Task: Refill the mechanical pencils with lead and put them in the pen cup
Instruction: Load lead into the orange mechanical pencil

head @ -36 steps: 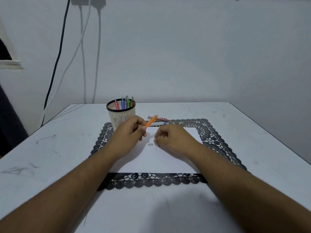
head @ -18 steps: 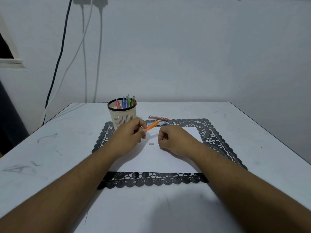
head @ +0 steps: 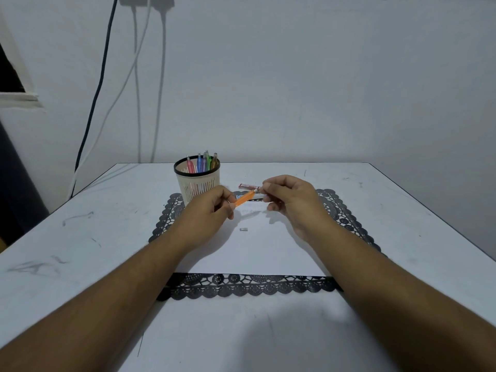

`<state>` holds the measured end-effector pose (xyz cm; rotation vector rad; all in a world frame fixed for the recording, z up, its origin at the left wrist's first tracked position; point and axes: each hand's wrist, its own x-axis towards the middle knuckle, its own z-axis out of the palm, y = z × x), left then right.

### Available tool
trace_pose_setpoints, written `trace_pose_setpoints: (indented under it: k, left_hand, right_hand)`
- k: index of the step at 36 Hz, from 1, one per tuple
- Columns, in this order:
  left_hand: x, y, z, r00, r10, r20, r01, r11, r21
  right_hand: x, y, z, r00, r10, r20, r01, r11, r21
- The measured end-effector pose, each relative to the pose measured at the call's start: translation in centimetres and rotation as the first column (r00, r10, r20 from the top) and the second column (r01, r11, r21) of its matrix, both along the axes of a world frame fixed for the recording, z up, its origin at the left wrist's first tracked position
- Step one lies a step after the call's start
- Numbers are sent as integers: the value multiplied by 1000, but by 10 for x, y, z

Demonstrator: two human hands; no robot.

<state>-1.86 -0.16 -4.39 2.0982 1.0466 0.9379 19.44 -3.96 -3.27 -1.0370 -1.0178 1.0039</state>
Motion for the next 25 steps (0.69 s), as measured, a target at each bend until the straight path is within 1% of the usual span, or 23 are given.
trace_pose_setpoints:
  k: [2,8,13,25]
  left_hand:
    - [0,0,0,1000,0,11,0,1000,-2]
    - [1,-2,1,1000,-1,20,0,1000,4]
    - [1,-2,2,1000,16,13,-16,1000,12]
    - [1,-4,2,1000,3,0,-3,999,34]
  right_hand:
    - [0,0,-1,1000,-12,-11,12,1000,2]
    - [-7,-3,-2,999,4,50,-4,1000,12]
    - [-8,-3,-3,992,-41,116,39,999,20]
    - [-8,-2,-4,990,-42,132,41,999,12]
